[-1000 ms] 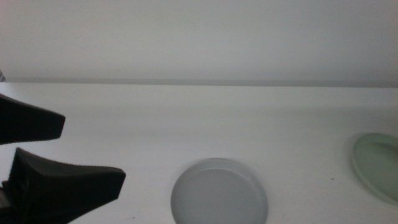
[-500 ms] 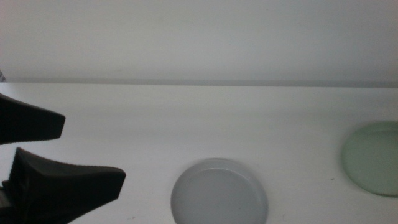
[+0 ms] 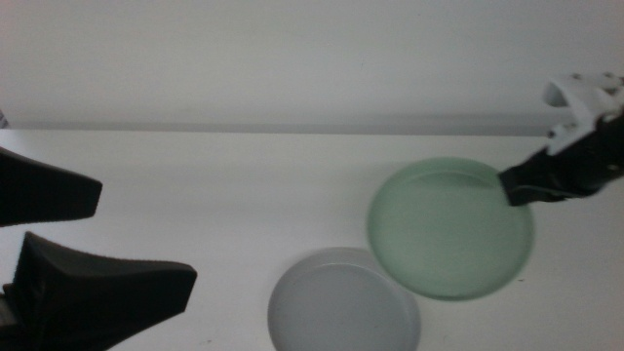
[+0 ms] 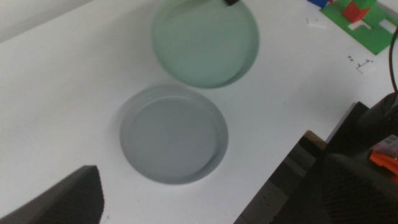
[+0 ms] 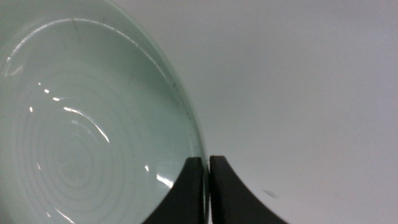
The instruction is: Stack the three bowls on top of each other.
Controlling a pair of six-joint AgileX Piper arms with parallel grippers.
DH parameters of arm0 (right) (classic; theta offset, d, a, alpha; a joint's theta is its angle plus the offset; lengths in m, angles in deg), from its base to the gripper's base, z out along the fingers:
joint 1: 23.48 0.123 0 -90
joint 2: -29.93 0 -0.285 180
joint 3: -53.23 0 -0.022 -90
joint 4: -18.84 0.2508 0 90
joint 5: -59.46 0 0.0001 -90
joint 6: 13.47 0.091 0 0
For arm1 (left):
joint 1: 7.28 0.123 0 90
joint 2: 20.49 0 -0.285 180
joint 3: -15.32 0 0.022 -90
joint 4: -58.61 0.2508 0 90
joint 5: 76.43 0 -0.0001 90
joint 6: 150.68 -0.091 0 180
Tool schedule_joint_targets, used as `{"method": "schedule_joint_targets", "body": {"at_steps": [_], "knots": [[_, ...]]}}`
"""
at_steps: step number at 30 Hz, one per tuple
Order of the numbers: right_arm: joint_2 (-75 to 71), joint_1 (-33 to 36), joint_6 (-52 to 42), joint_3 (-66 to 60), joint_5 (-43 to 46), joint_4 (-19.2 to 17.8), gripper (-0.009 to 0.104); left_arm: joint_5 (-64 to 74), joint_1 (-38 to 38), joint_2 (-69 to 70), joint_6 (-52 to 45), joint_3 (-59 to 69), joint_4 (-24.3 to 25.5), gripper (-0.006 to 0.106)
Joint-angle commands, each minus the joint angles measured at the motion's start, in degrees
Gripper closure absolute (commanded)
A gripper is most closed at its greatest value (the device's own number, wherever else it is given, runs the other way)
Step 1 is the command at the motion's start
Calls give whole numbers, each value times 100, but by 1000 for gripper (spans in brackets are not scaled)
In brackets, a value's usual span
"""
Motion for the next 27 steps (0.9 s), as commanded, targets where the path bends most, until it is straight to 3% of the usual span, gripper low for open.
{"method": "schedule_joint_targets", "body": {"at_steps": [1, 11, 17, 27], "knots": [[180, 351, 85, 190, 102, 57, 97, -77, 4, 21, -6, 26, -23, 7], [975, 1473, 148, 487, 433, 180, 97, -77, 4, 21, -17, 26, -23, 7], [1140, 1724, 38, 487, 513, 363, 97, -77, 4, 21, -6, 26, -23, 7], [1254, 1764, 78, 465, 322, 363, 97, -77, 4, 21, -17, 26, -23, 7]]}}
